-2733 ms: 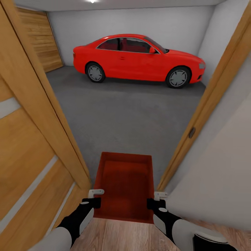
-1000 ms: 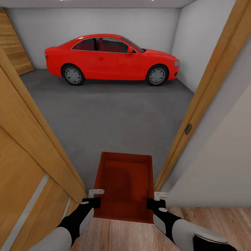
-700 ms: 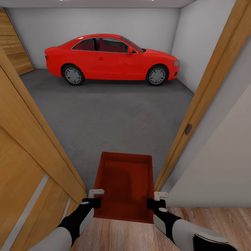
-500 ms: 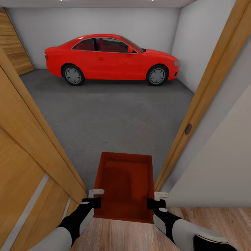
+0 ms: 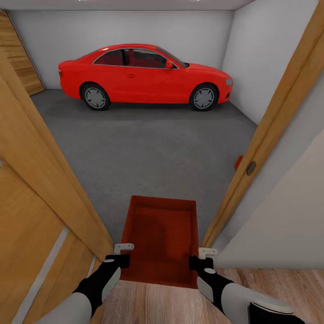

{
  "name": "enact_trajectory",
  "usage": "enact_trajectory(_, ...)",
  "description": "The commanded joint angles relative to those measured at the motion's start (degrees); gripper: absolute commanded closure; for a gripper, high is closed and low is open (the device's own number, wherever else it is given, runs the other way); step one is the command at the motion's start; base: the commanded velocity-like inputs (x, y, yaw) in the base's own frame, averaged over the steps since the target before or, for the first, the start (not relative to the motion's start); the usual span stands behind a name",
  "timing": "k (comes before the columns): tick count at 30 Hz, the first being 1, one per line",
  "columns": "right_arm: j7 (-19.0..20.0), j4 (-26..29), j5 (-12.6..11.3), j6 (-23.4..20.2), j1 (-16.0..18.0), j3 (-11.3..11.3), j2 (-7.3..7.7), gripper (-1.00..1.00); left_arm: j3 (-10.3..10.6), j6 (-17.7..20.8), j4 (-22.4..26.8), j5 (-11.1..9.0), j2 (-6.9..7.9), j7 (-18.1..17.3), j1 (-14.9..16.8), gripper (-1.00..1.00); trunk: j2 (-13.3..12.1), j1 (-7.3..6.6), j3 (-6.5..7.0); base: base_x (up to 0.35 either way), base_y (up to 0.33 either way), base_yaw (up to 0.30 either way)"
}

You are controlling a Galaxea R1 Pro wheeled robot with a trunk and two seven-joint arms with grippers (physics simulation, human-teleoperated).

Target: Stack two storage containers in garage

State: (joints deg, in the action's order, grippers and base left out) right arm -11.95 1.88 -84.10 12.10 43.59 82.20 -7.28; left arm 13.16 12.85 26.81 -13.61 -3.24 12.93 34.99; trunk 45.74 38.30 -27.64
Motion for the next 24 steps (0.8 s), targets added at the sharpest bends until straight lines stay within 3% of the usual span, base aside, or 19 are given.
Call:
enact_trajectory(1,-0.2,-0.7,-0.7,0.0,0.0,1.3,0.6,1.0,-0.9,-1.2,2.0,0.1,2.01,0.8,0.1,1.0,0.0,0.01,-0.07,0.015,0.064,0.0)
enact_trajectory(24,-0.2,-0.7,-0.7,0.0,0.0,1.3,0.6,1.0,-0.9,-1.2,2.0,0.2,2.01,0.8,0.1,1.0,0.0,0.01,-0.07,0.008,0.005,0.0)
